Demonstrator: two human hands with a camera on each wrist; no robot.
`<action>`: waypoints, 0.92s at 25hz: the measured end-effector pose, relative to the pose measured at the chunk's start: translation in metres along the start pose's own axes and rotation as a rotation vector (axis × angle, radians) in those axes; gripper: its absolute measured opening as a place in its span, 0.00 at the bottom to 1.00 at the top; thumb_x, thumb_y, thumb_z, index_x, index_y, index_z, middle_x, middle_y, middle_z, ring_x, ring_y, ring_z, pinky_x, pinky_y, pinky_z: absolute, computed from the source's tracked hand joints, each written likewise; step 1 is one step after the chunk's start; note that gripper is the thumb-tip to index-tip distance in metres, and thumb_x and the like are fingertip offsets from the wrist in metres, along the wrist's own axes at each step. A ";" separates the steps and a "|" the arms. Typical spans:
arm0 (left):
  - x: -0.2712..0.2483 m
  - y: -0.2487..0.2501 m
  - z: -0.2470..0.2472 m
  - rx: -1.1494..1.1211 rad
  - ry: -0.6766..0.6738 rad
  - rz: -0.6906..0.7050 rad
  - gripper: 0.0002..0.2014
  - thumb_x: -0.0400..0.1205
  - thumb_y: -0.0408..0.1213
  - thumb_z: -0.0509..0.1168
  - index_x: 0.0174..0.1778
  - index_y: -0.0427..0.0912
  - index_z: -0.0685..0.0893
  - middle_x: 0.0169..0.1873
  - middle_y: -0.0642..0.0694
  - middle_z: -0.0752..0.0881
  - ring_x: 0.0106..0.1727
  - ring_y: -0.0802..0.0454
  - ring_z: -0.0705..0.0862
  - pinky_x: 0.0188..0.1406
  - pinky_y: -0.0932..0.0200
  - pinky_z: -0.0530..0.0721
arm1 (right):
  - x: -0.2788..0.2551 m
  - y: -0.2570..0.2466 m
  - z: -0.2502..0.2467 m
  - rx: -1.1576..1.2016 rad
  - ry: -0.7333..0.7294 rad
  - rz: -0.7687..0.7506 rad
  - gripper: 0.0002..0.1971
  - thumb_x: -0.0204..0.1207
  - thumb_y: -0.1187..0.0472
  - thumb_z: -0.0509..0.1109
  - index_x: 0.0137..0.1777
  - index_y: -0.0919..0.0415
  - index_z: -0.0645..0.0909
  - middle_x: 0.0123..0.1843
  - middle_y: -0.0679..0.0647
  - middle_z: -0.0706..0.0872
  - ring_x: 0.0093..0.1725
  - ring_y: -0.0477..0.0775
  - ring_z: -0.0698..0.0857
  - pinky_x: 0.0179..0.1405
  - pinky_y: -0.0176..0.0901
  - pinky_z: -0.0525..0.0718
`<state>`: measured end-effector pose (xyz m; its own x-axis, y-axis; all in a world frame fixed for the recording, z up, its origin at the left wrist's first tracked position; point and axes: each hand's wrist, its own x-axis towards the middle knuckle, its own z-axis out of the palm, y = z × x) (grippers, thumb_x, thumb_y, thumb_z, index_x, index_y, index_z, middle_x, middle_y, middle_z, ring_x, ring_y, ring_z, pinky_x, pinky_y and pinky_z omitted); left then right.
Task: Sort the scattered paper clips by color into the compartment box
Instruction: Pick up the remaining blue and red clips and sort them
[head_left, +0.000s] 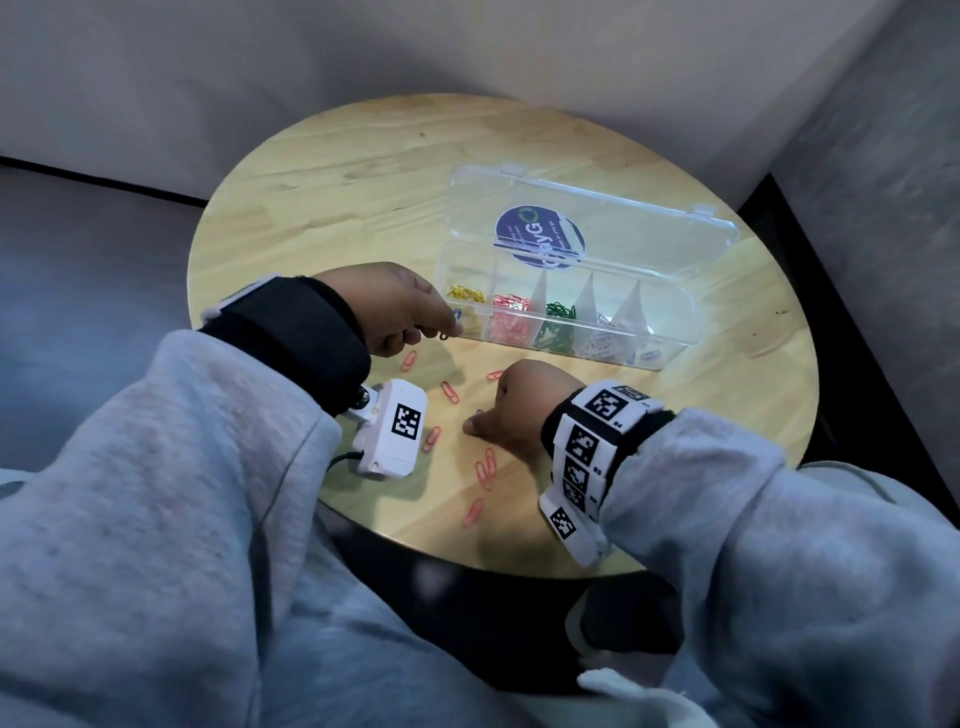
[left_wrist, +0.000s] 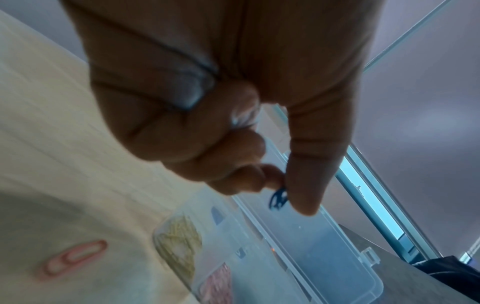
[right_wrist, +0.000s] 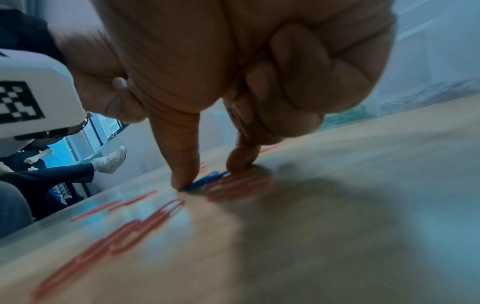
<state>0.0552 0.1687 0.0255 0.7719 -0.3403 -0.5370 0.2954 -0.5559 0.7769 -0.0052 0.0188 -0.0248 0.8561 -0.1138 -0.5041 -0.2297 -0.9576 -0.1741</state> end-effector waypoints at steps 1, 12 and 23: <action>0.000 0.000 0.000 0.006 0.002 -0.001 0.11 0.76 0.30 0.69 0.27 0.41 0.79 0.24 0.49 0.74 0.21 0.58 0.67 0.16 0.70 0.61 | 0.001 0.000 0.000 -0.009 -0.009 -0.007 0.22 0.66 0.40 0.74 0.30 0.57 0.72 0.32 0.51 0.78 0.41 0.55 0.80 0.34 0.39 0.72; -0.003 0.002 0.003 -0.034 -0.015 -0.008 0.12 0.76 0.27 0.69 0.28 0.41 0.78 0.28 0.46 0.79 0.25 0.56 0.70 0.14 0.73 0.66 | -0.005 0.007 -0.002 0.039 -0.026 -0.025 0.17 0.72 0.50 0.74 0.50 0.65 0.86 0.51 0.59 0.90 0.53 0.59 0.87 0.46 0.43 0.80; 0.000 0.001 0.009 -0.018 -0.042 -0.010 0.12 0.75 0.26 0.70 0.29 0.42 0.77 0.30 0.46 0.81 0.26 0.57 0.71 0.20 0.69 0.68 | -0.003 0.002 0.002 0.104 -0.102 -0.046 0.08 0.67 0.60 0.70 0.42 0.65 0.86 0.35 0.57 0.89 0.33 0.56 0.84 0.42 0.49 0.88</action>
<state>0.0502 0.1617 0.0231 0.7446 -0.3669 -0.5576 0.3131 -0.5458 0.7772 -0.0093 0.0174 -0.0252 0.8165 -0.0375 -0.5761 -0.2424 -0.9280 -0.2831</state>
